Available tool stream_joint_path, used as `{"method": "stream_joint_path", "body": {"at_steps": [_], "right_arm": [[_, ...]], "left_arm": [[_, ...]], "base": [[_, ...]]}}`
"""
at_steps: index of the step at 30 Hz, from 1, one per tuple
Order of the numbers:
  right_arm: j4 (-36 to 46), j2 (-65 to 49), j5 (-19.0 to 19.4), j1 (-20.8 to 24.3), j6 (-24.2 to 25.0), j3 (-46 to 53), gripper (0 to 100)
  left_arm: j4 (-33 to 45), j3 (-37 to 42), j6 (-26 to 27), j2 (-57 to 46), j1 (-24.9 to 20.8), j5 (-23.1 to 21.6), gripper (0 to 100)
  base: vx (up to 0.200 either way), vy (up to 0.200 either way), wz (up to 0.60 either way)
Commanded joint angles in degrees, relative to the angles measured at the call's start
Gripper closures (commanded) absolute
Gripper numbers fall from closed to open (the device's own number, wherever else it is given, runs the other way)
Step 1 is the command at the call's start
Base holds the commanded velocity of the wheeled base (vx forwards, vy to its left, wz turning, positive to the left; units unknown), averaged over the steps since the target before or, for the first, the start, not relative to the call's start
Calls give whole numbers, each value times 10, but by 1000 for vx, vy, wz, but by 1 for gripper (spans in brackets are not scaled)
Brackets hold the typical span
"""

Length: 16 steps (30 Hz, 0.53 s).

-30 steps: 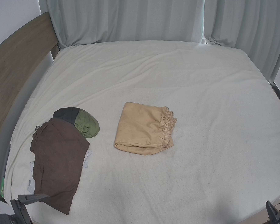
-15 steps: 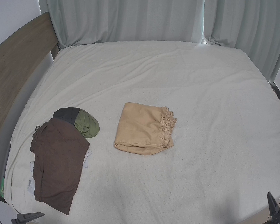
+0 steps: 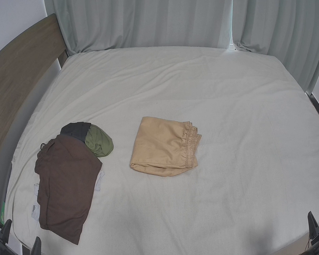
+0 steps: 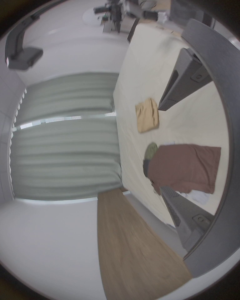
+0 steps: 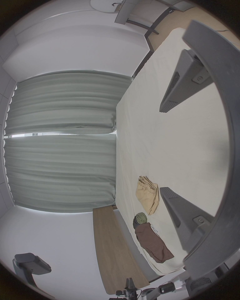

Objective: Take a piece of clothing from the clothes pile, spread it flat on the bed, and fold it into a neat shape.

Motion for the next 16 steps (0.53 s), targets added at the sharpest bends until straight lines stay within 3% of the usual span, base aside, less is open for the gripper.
{"method": "stream_joint_path", "body": {"at_steps": [1, 16], "right_arm": [[6, -7, 1, 1, 3, 10, 0], [6, -7, 10, 0, 1, 10, 0]], "left_arm": [[40, 6, -59, -15, 5, 65, 0], [27, 9, -52, -15, 4, 63, 0]], "base": [[0, 0, 0], [0, 0, 0]]}}
